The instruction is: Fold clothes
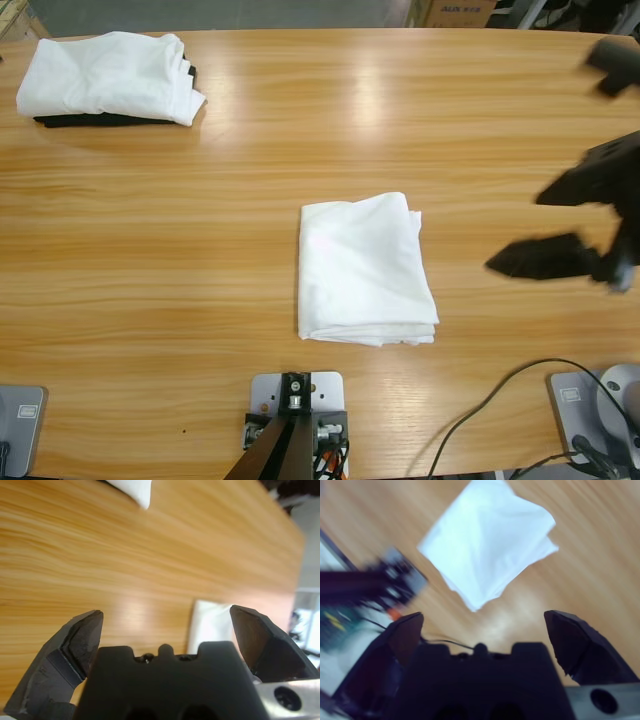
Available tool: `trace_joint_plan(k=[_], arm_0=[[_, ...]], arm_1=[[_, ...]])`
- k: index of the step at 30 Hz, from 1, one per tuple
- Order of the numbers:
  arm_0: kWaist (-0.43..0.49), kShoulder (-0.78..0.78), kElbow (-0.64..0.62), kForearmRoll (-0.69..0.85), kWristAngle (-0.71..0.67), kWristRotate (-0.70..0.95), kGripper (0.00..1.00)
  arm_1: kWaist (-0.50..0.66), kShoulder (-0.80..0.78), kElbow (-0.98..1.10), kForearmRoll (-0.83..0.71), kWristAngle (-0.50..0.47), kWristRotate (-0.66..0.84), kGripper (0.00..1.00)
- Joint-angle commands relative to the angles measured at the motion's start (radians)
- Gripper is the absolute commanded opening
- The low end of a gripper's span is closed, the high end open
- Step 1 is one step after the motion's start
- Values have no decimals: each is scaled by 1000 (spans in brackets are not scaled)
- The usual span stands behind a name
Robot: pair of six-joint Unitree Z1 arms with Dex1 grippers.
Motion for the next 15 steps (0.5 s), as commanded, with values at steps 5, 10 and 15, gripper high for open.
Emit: trace_joint_plan(k=[5, 10, 15], arm_0=[[-80, -37, 109, 18, -12, 148, 991], [-91, -58, 171, 13, -11, 148, 991], [-93, -58, 225, -12, -11, 152, 991]], arm_1=[[90, 272, 88, -292, -25, -690, 775], [93, 380, 88, -368, -34, -695, 791], [93, 461, 88, -378, 2, -672, 795]])
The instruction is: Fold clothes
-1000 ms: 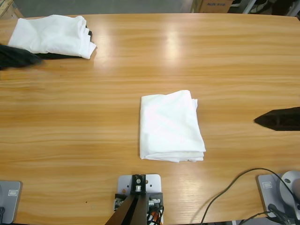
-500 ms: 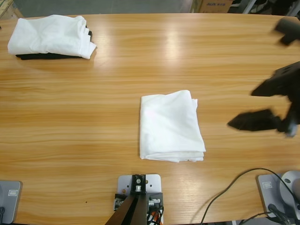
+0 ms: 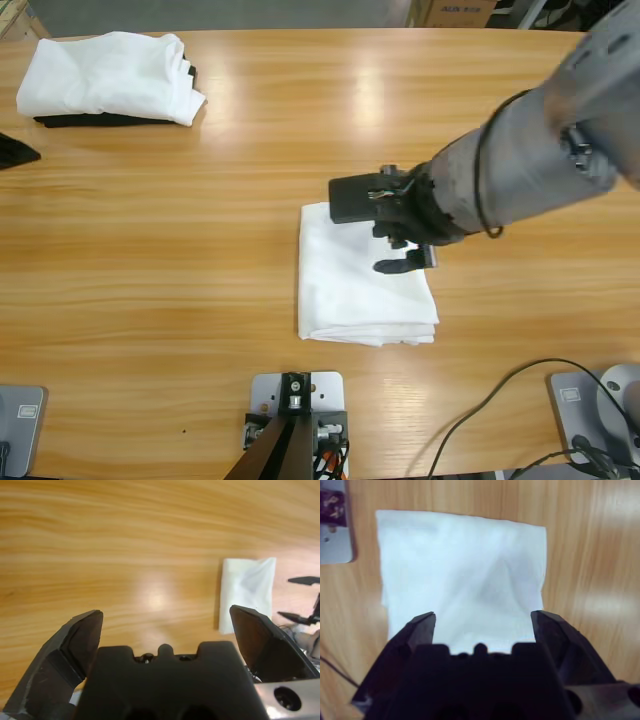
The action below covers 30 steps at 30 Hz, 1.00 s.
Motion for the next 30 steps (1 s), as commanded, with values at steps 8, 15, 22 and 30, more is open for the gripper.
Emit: trace_joint_plan(k=[8, 15, 22, 30], arm_0=[[-11, -4, 94, -28, -11, 14, 991], [-11, 5, 92, -32, -11, 15, 991], [-11, 4, 102, -32, -11, 21, 991], [-11, 2, 112, -32, -11, 22, 991]], arm_1=[[10, 215, 36, -31, 141, 37, 795], [10, 292, 42, -66, 112, 41, 800], [-36, 342, 83, -68, 65, 106, 796], [-238, 322, 78, -77, -12, 245, 798]])
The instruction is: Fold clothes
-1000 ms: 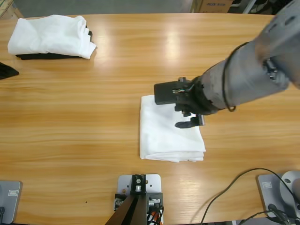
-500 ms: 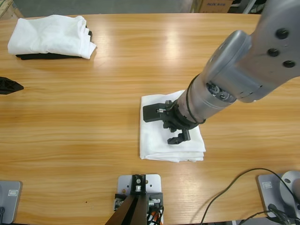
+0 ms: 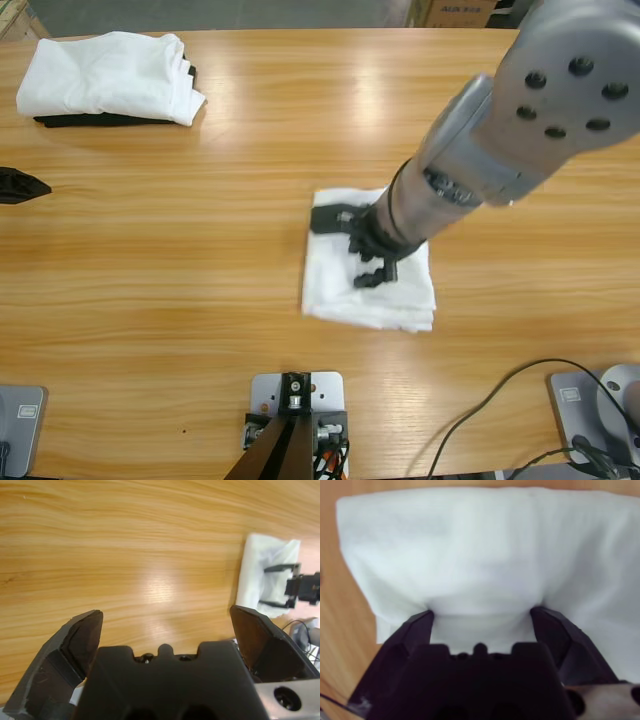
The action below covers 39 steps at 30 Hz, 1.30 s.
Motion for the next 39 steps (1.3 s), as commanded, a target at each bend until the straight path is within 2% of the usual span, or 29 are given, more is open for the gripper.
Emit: trace_joint_plan(k=[1, 3, 6, 9, 11, 13, 17, 20, 24, 26, 32, 39], arm_0=[[-11, 8, 41, -13, -11, 10, 991], [-11, 8, 42, -13, -11, 10, 991], [-11, 8, 42, -16, -11, 10, 991], [-8, 17, 21, -49, -7, 15, 991], [10, 59, -43, -56, 0, 53, 991], [66, 159, -165, -54, 3, 119, 991], [184, 369, -473, -17, 13, 89, 991], [223, 568, -784, 148, 114, 131, 991], [280, 930, -1295, 468, 190, 328, 996], [303, 1054, -1468, 545, 201, 355, 992], [397, 1305, -1751, 625, 151, 363, 991], [382, 1480, -1879, 663, 141, 367, 991]], arm_1=[[-185, 93, 45, -5, -108, 131, 798], [-246, 94, 46, -9, -100, 144, 844], [-251, 10, 59, -17, -123, 118, 983], [-205, -208, 46, -10, -124, 94, 1000], [-157, -326, -17, 37, -109, 100, 1000], [-144, -358, -92, 91, -100, 154, 1000], [-144, -350, -103, 122, -104, 210, 1000], [-144, -348, -101, 126, -104, 228, 1000], [-144, -308, -105, 125, -101, 232, 1000], [-144, -277, -109, 114, -98, 232, 1000], [-144, -193, -111, 65, -90, 233, 1000], [-147, -121, -123, 24, -73, 235, 1000]])
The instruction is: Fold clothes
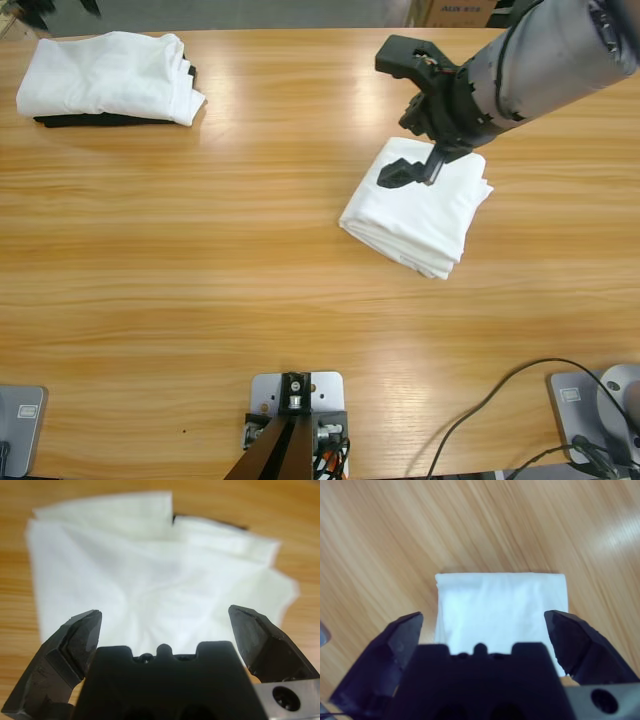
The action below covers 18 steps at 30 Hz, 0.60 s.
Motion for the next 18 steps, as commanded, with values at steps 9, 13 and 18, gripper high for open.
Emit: trace_joint_plan(k=[9, 13, 18], arm_0=[[-53, 301, -238, 109, -62, 54, 991], [-70, 294, -228, 227, -119, 149, 991], [-134, 256, -168, 230, -169, 316, 996]], arm_1=[[-7, 129, -26, -45, 30, 13, 1000], [-14, 134, -42, -45, 29, 13, 1000], [-16, 123, -39, -42, 26, 13, 1000]])
